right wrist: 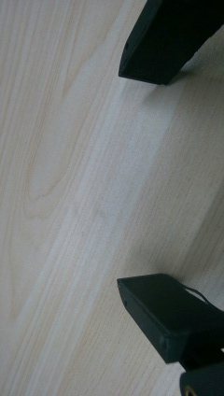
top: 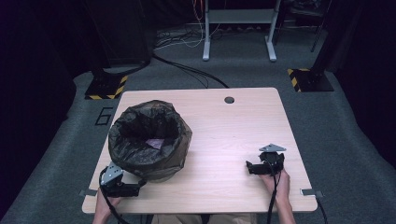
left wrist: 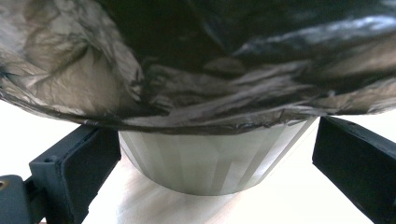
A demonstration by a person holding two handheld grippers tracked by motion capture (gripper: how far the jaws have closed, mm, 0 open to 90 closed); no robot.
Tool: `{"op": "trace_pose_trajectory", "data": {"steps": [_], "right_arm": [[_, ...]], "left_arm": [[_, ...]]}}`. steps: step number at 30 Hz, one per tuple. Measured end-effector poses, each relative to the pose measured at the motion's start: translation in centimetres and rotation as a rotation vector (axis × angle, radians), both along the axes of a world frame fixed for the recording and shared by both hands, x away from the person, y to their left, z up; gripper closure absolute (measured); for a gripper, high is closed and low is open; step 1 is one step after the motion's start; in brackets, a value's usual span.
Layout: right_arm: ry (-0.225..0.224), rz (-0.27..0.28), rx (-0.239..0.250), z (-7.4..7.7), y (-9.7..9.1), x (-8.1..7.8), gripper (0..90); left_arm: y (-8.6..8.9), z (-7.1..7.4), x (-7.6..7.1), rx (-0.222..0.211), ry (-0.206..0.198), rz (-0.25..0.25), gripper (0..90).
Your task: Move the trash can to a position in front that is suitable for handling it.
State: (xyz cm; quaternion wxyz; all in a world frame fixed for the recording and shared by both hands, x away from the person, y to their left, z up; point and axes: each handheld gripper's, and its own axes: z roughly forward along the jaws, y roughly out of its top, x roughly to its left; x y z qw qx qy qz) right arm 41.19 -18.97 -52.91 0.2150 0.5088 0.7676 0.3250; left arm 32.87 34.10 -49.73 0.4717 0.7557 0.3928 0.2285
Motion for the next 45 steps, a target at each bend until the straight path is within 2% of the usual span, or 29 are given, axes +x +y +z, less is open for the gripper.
{"op": "trace_pose_trajectory", "data": {"steps": [28, 40, 45], "right_arm": [[-0.005, -0.005, 0.000, 0.0, -0.1, 0.0, 2.3], [-0.004, -0.005, 0.000, 0.0, 0.0, 0.0, 2.3], [-0.004, -0.005, 0.000, 0.0, 0.0, 0.0, 2.3]], "left_arm": [[-3.1, 0.2, 3.3, 0.009, 0.015, -0.042, 1.7], [-4.5, 0.2, 4.9, -0.002, 0.015, -0.064, 2.4], [-5.0, 0.3, 5.3, -0.001, 0.017, -0.059, 2.7]]}}
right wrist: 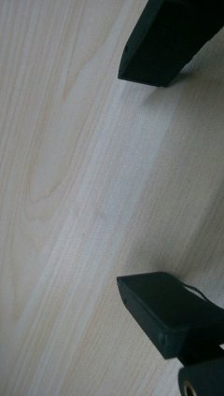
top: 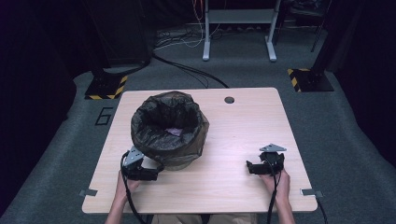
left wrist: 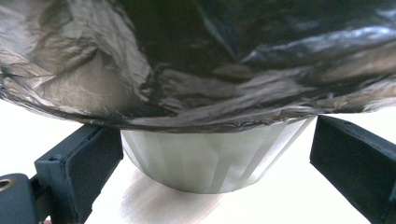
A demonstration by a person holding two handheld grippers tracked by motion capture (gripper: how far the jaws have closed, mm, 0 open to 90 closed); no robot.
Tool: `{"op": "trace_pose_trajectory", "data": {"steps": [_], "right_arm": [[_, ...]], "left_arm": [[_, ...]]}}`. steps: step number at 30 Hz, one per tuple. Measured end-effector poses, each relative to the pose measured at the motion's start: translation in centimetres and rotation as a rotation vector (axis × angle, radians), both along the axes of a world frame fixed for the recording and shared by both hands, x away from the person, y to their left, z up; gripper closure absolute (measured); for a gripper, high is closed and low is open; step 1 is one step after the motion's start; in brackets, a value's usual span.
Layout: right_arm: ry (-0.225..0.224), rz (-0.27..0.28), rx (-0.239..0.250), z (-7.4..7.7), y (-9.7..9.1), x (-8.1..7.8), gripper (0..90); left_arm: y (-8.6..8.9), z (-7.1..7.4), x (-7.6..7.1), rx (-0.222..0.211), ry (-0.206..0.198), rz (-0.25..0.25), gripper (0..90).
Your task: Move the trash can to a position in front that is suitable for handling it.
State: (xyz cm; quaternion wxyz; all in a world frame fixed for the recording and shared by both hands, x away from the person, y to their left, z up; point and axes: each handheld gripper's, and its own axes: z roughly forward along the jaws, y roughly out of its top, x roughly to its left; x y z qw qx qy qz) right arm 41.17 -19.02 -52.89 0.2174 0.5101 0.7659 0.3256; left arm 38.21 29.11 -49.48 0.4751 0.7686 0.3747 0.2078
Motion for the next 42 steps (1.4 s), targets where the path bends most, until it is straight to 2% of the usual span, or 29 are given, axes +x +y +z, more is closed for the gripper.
{"op": "trace_pose_trajectory", "data": {"steps": [14, 34, 42], "right_arm": [[0.000, 0.000, 0.000, 0.0, 0.0, 0.0, 2.4], [-0.001, -0.002, 0.002, 0.0, 0.0, 0.0, 2.6], [-0.002, -0.002, 0.003, 0.0, 0.0, 0.0, 3.1]], "left_arm": [[-1.8, 0.2, 1.6, -0.013, -0.007, -0.012, 2.7], [-4.2, 0.6, 3.5, -0.005, -0.014, -0.032, 2.9], [-5.5, 0.7, 4.5, -0.011, 0.000, -0.041, 3.2]]}}
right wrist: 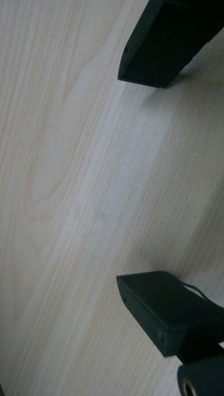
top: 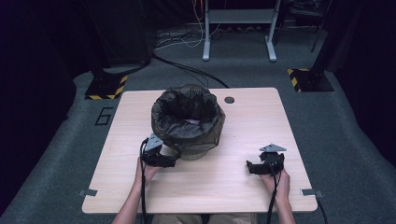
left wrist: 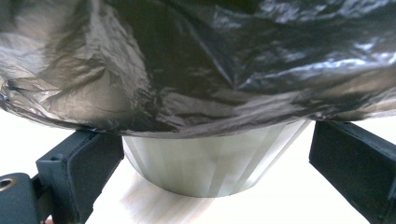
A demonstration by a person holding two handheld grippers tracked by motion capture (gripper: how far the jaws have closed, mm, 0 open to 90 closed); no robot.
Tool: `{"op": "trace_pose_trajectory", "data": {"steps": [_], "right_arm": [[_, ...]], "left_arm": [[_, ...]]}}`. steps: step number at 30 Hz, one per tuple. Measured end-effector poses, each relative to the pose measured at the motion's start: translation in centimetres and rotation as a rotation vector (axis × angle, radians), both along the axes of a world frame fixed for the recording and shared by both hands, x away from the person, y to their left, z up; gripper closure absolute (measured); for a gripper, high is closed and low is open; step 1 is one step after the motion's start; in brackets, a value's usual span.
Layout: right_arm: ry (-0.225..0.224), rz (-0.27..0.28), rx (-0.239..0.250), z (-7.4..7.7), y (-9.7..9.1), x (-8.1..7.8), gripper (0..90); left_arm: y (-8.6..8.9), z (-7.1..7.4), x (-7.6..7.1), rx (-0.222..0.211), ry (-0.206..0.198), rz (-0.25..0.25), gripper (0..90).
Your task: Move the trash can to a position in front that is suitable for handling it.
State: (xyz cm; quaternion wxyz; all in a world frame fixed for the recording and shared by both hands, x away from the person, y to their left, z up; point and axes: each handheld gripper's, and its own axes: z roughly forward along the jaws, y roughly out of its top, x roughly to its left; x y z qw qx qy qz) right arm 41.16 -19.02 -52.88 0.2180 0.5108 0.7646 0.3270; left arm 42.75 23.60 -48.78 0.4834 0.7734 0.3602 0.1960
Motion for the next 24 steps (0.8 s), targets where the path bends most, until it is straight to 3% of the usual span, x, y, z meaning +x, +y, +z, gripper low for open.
{"op": "trace_pose_trajectory", "data": {"steps": [24], "right_arm": [[-0.003, 0.003, 0.001, 0.0, 0.0, 0.0, 3.9]], "left_arm": [[-4.0, 0.5, 3.4, 0.022, 0.003, -0.033, 4.0]]}}
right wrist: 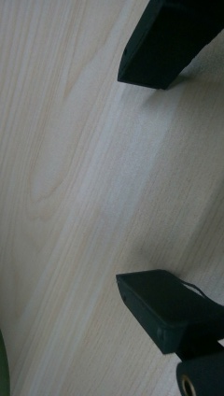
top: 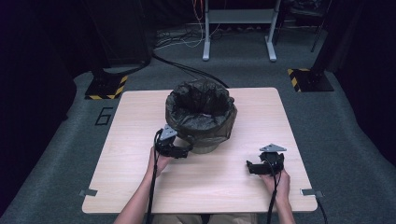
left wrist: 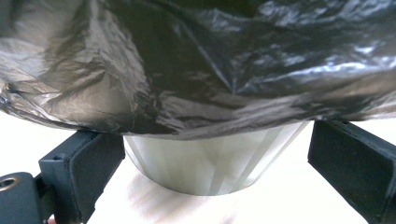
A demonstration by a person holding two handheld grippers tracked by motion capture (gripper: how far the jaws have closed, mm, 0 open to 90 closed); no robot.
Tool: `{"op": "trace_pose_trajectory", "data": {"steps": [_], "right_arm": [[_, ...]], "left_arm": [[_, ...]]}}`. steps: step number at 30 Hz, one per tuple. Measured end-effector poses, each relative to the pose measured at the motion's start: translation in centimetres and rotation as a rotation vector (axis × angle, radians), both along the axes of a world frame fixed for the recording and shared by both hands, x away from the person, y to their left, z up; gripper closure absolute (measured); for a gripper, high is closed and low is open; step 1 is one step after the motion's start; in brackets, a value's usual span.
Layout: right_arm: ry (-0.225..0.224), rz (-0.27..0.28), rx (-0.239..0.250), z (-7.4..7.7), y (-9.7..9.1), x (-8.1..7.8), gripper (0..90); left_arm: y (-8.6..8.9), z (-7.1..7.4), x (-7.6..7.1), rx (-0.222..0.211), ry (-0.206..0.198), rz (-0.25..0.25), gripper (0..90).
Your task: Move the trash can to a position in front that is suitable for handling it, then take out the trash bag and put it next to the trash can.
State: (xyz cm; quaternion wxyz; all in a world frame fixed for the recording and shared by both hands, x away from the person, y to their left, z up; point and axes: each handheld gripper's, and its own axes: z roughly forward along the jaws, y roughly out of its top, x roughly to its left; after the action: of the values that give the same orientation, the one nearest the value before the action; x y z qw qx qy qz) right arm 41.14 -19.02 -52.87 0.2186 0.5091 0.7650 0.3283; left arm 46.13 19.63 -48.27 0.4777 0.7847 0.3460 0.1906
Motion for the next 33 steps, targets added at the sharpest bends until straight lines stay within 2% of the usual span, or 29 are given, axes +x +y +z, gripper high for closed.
{"op": "trace_pose_trajectory", "data": {"steps": [3, 11, 14, 15, 17, 19, 20, 23, 25, 26, 29, 31, 33], "right_arm": [[0.000, 0.000, 0.001, 0.0, 0.0, 0.0, 4.1], [0.000, 0.000, 0.001, 0.0, 0.0, 0.0, 4.1], [-0.001, 0.001, 0.001, 0.0, 0.0, 0.0, 4.3], [-0.001, 0.002, 0.000, 0.0, 0.0, 0.0, 4.3], [0.000, 0.003, 0.001, 0.0, 0.0, 0.0, 4.3], [-0.001, 0.005, 0.001, 0.0, 0.0, -0.1, 4.3], [-0.001, 0.005, 0.001, 0.0, 0.0, -0.1, 4.3], [0.013, 0.008, -0.005, 0.2, 0.1, 0.0, 2.8], [0.033, 0.015, 0.009, 0.3, 0.1, -0.1, 2.6], [0.040, 0.022, 0.018, 0.5, 0.1, -0.1, 3.3], [0.048, 0.034, 0.029, 0.8, 0.2, -0.2, 4.4], [0.058, 0.053, 0.029, 1.5, 0.4, -0.1, 5.8], [0.062, 0.063, 0.049, 2.1, 0.3, 0.1, 6.2]], "left_arm": [[-0.5, 0.0, 0.5, -0.007, 0.014, 0.001, 4.1], [-1.4, 0.2, 1.5, 0.003, 0.019, -0.012, 4.0], [-1.3, 0.0, 1.5, 0.009, 0.050, -0.019, 3.5], [-0.9, -0.1, 1.1, 0.023, 0.061, -0.014, 3.0], [-0.2, -0.5, 0.4, 0.018, 0.098, -0.012, 1.6], [0.7, -0.8, -0.6, 0.006, 0.116, 0.004, 1.2], [0.7, -0.8, -0.6, 0.006, 0.116, 0.004, 1.1], [3.1, -0.9, -2.1, -0.004, 0.157, 0.038, 1.1], [3.4, -0.8, -2.2, -0.006, 0.164, 0.045, 1.1], [4.2, -0.6, -2.4, -0.007, 0.176, 0.056, 1.2], [4.8, -0.4, -2.4, -0.003, 0.187, 0.068, 1.4], [5.3, -0.1, -2.3, 0.002, 0.195, 0.080, 1.9], [5.8, 0.4, -2.2, 0.005, 0.198, 0.085, 2.1]]}}
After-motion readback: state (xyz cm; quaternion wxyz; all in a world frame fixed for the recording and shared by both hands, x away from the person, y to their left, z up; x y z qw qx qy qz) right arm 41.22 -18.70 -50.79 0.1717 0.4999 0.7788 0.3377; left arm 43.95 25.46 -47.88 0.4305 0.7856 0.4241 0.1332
